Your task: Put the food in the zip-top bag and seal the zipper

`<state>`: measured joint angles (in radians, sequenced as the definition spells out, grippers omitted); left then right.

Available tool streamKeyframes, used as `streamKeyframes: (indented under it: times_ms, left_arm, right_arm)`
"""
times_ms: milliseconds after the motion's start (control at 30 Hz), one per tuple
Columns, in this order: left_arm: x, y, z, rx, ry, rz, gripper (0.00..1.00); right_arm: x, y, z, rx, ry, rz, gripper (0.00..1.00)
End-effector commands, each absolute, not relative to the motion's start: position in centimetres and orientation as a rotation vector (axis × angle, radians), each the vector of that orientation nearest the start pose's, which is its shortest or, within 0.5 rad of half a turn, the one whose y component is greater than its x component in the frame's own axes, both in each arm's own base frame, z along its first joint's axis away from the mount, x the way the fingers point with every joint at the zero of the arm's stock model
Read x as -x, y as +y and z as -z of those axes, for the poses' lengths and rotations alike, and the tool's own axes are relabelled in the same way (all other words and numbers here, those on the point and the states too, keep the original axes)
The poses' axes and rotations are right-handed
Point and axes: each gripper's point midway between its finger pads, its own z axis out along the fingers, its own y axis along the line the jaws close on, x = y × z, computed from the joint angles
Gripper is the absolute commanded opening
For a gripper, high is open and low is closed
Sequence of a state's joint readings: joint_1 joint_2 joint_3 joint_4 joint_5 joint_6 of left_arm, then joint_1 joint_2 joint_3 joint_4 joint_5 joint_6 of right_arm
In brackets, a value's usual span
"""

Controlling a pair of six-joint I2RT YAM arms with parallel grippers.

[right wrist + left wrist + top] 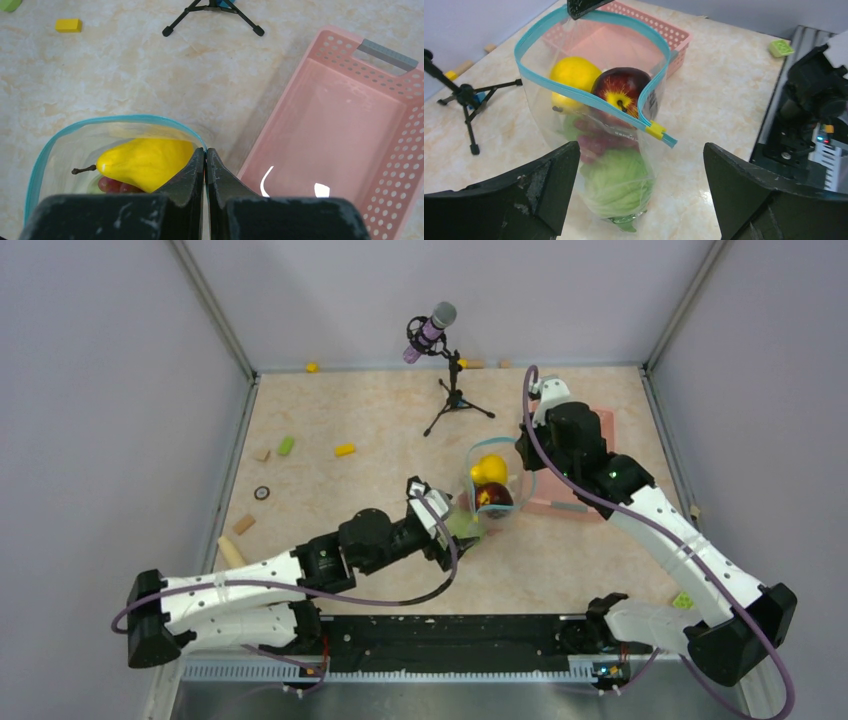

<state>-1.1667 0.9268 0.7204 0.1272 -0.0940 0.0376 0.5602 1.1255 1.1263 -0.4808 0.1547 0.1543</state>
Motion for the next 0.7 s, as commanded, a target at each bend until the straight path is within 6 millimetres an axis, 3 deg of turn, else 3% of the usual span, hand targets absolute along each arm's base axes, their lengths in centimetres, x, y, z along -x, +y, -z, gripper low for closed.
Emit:
streamKeyframes:
  times_ms: [0,133,367,467,667]
  left_arm:
    - [-18.4,-32.5,-27.5,-0.707,1.498,0.619,0.98]
    - [-18.6,-34.4,-26.2,-0.743,1.513,0.561,0.98]
    - [-21.0,-33.6,-24.8,-0.539,1.549,0.435,0.98]
    - [-21.9,-33.0,-24.7,-0.456,1.549,0.394,0.89]
    - [-22.2,-33.0,-24.2,-0.482,1.544,0.349,0.67]
  right_arm:
    - [-31.1,17.8,-28.4,0.31,1.955,-0.363,0.0]
    - [-31.2,17.8,-28.0,0.309,1.967,-0.358,0.0]
    - [-31.3,17.9,-27.7,0.311,1.974,-0.357,0.0]
    - [-31.3,17.9,-27.7,0.311,1.971,-0.359,0.0]
    - [-31.5,17.4,-27.6,0.3,1.97,-0.328,0.0]
